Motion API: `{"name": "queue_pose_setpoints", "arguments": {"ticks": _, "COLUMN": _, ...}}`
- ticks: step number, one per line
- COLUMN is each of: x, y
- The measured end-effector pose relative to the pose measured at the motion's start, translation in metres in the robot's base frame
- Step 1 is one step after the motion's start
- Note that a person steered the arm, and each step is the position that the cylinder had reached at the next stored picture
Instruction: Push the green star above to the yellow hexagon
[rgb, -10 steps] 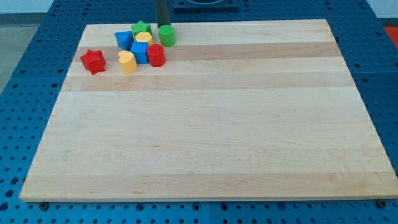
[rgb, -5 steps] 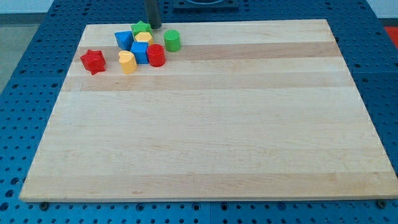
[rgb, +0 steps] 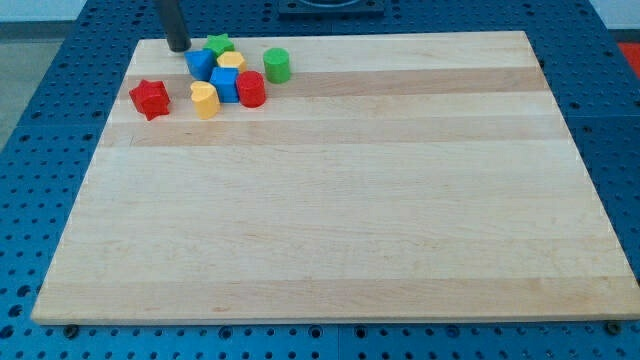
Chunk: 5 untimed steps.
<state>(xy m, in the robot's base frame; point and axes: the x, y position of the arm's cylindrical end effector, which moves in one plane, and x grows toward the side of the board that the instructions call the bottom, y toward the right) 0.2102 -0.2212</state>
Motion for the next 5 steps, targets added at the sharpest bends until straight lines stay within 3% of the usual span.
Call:
{"name": "queue_pose_setpoints", "arguments": {"ticks": 3, "x": 0.004, "y": 0.093}}
{"name": "queue_pose_setpoints", "arguments": {"ticks": 5, "x": 0.015, "y": 0.095}}
